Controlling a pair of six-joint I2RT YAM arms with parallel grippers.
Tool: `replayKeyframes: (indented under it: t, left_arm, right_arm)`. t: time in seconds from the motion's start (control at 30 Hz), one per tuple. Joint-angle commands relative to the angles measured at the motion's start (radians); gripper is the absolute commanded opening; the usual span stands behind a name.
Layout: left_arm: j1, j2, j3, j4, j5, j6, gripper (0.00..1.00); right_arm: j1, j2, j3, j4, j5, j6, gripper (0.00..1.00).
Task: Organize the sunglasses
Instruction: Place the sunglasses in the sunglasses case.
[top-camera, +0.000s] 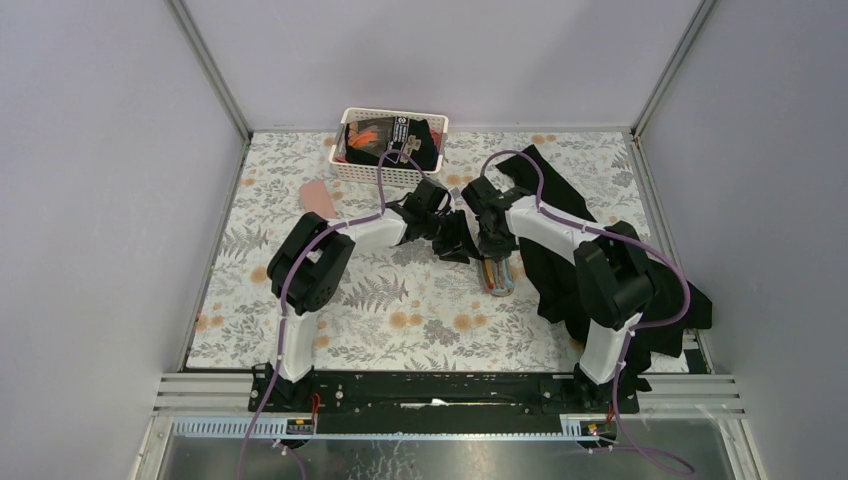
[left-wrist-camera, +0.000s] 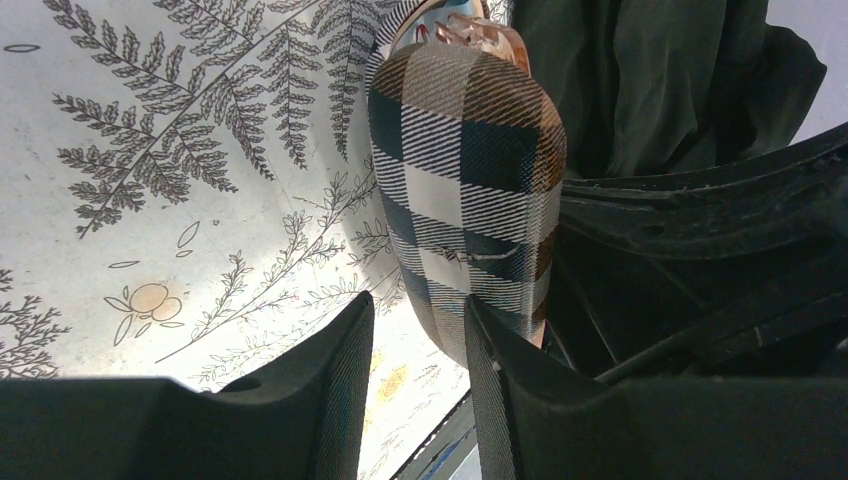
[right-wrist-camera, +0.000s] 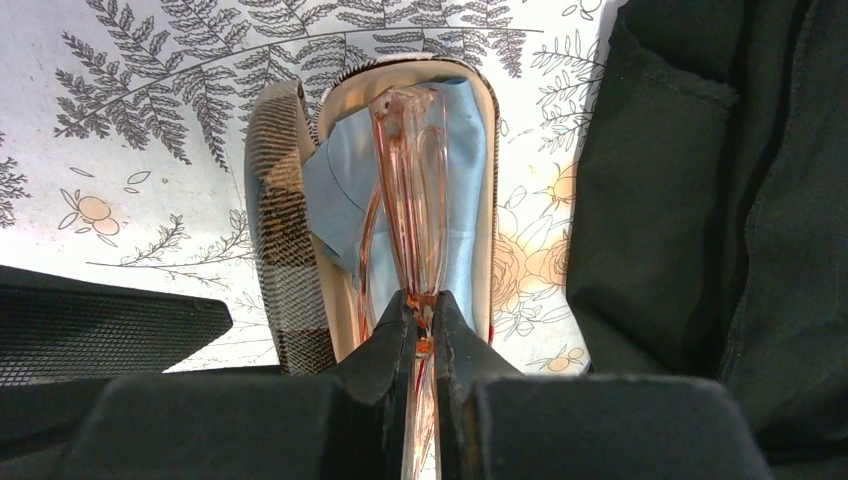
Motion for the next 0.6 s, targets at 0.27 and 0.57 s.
replayKeyframes:
  t: [0.27, 0.57]
  left_arm:
    - [-0.007, 0.021, 0.03, -0.011, 0.014, -0.001, 0.43]
    - [-0.013, 0.014, 0.029, -0.011, 0.007, -0.003, 0.43]
  right_arm:
    - [-0.009, -0.051, -0.021, 0.013, 0.029, -0.007, 0.35]
    - [-0.008, -0.101, -0.015, 0.007, 0.008, -0.007, 0.38]
